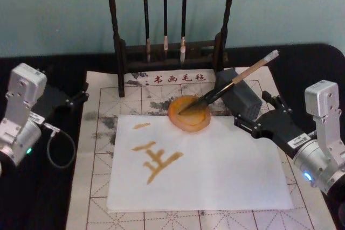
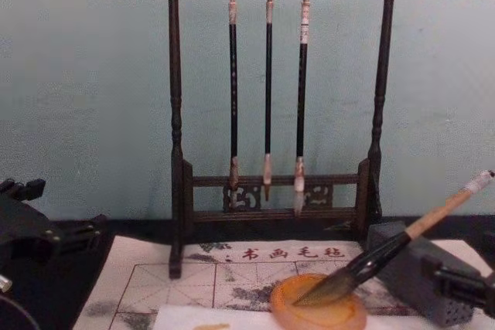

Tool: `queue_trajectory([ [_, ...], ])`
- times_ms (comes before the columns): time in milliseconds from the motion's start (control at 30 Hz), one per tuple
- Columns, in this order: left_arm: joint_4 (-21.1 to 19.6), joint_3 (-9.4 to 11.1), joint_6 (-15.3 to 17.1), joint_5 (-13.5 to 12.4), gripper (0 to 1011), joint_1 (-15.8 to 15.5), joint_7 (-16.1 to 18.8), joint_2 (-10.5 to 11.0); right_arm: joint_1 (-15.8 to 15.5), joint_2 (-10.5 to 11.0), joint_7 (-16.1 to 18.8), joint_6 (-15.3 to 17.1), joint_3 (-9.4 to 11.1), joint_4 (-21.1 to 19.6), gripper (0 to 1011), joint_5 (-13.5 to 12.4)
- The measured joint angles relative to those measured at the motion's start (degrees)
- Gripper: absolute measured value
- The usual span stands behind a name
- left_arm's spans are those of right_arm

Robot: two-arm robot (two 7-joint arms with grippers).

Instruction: Pick up the brush from the inkstone, write on the paper, then place the brush back to its original position.

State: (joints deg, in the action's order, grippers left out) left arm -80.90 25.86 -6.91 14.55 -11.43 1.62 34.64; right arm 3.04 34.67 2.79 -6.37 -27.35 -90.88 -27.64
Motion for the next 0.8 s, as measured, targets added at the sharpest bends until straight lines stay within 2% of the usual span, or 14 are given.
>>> queue_trajectory([
  [800,0.0,0.0,0.0,0.0,1001,0.0,0.0,0.0,0.0,0.0,0.0,0.0,0.0,0.0,1002,-0.01],
])
